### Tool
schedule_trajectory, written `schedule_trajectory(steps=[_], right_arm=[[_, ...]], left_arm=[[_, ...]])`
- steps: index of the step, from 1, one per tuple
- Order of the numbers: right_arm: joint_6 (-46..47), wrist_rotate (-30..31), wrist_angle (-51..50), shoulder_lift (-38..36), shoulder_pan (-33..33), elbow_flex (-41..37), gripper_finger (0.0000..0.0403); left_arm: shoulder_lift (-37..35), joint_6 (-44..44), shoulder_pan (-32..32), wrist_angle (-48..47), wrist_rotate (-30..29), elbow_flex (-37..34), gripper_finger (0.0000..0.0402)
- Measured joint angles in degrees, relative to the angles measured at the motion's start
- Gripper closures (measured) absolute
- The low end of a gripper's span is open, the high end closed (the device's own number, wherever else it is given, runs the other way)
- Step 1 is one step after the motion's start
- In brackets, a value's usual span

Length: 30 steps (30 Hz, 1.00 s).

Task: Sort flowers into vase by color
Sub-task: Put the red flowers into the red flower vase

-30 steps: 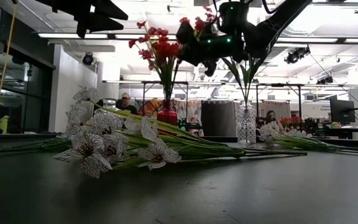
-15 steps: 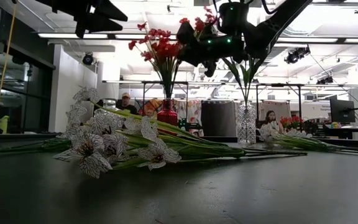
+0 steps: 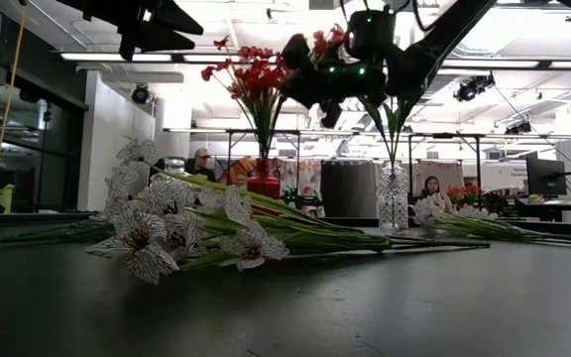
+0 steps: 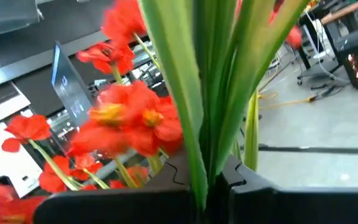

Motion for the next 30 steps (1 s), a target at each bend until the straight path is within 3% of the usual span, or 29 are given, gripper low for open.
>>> schedule_trajectory(steps=[10, 19, 30], right_arm=[[0.83, -1.03, 1.66, 2.71, 0.02, 0.38, 0.0403], [-0.06, -5.68, 2.18, 2.73, 0.69, 0.40, 0.0403], [-5.46, -7.10, -6.07, 2.73, 2.18, 0.42, 0.0403]], left_arm=[[0.01, -0.48, 0.00, 0.02, -0.31, 0.02, 0.0225], [0.01, -0.46, 0.00, 0.02, -2.31, 0.02, 0.0225], [0.01, -0.42, 0.00, 0.00, -3.07, 0.02, 0.0225]])
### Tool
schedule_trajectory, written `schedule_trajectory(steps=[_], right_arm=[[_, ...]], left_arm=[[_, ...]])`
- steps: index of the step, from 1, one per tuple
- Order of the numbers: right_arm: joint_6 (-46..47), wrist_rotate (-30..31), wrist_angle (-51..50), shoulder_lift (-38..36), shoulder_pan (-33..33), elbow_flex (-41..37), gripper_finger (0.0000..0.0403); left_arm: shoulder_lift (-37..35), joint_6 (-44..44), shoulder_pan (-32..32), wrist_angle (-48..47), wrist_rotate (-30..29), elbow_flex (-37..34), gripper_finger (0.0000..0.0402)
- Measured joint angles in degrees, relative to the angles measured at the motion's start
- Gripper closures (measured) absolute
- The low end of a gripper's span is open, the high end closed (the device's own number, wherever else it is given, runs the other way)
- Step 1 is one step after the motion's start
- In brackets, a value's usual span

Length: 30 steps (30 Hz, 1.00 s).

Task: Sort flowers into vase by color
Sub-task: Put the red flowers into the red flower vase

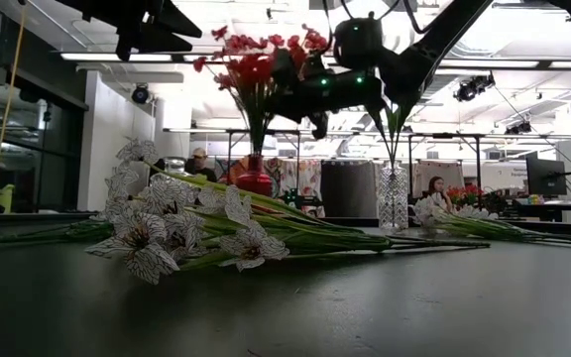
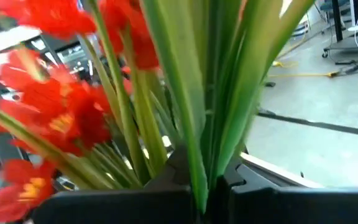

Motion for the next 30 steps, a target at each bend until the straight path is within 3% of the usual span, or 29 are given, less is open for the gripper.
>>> schedule_trajectory(steps=[30], right_arm=[[0.03, -1.20, -14.25, -0.04, -0.08, 0.11, 0.0394]], left_arm=[[0.00, 1.92, 0.00, 0.00, -1.54, 0.00, 0.0225]])
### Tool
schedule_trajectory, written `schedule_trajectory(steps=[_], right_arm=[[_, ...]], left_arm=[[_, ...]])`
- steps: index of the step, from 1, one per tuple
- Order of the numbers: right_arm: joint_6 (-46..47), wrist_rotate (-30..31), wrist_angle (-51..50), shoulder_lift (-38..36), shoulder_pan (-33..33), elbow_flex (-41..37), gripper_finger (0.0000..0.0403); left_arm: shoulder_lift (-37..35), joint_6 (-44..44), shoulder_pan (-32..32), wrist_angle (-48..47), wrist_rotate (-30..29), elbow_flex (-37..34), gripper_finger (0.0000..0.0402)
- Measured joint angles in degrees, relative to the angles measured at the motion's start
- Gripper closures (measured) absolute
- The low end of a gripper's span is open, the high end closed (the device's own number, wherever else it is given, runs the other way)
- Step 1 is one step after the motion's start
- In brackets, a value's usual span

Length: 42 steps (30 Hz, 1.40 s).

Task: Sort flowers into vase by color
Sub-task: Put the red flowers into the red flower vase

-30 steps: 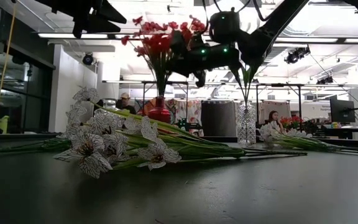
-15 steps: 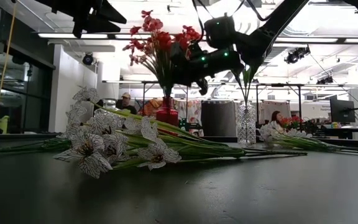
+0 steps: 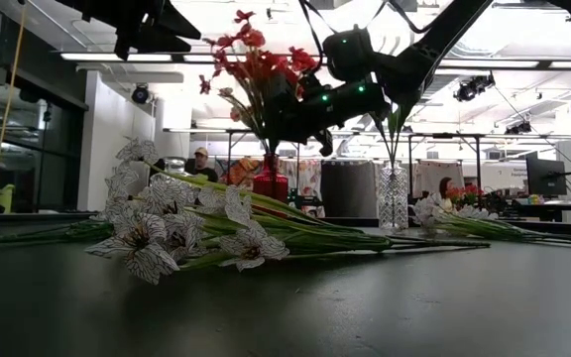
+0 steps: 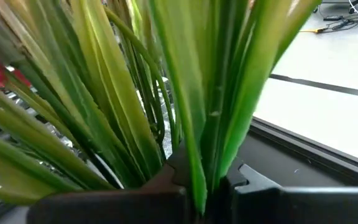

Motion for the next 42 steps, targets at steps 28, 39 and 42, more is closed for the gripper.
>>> schedule_trajectory(steps=[28, 39, 42], right_arm=[[-9.66, -0.01, -22.90, -11.99, -0.84, -0.15, 0.0156], [-10.15, -2.61, -22.10, -16.35, -1.12, -0.13, 0.0155], [-10.50, -2.78, -21.84, -17.56, -1.65, -0.13, 0.0155]], left_arm=[[-3.13, 2.54, -0.02, 2.56, -1.37, 0.04, 0.0225], [-3.19, 2.56, -0.02, 2.60, -1.88, 0.04, 0.0225], [-3.19, 2.54, -0.02, 2.60, -1.97, 0.02, 0.0225]])
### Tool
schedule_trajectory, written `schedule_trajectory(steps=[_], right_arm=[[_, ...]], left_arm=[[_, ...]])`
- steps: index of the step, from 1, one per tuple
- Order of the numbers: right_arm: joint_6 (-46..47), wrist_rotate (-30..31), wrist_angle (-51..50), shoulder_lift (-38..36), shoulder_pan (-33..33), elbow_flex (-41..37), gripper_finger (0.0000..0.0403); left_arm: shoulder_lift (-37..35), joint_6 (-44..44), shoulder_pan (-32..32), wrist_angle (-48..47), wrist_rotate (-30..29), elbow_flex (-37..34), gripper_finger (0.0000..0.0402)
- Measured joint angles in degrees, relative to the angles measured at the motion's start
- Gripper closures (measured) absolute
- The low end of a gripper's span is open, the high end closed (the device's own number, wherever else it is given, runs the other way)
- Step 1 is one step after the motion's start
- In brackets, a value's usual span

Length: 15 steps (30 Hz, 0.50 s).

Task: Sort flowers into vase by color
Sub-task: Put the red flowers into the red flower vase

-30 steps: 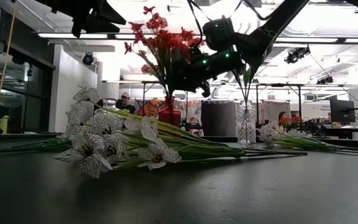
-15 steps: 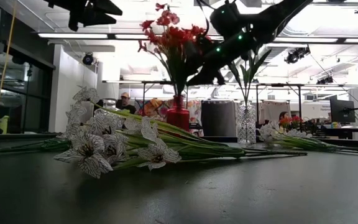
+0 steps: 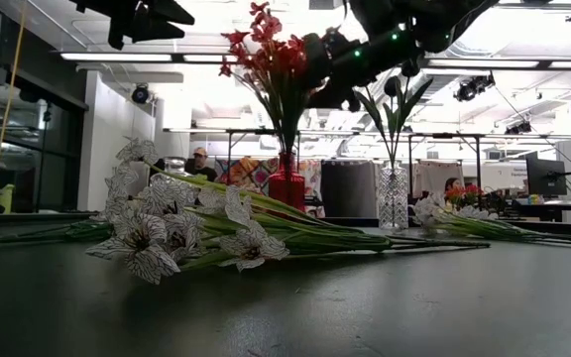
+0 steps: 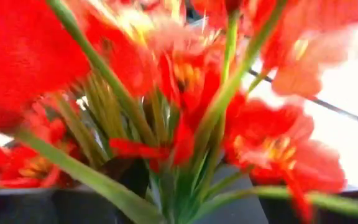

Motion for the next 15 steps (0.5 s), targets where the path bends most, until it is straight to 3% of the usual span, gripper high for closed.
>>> schedule_trajectory(steps=[15], right_arm=[[0.00, 0.22, 4.73, -6.42, -5.01, 0.00, 0.0155]], left_arm=[[0.00, 0.55, 0.00, -0.04, -0.11, 0.00, 0.0225]])
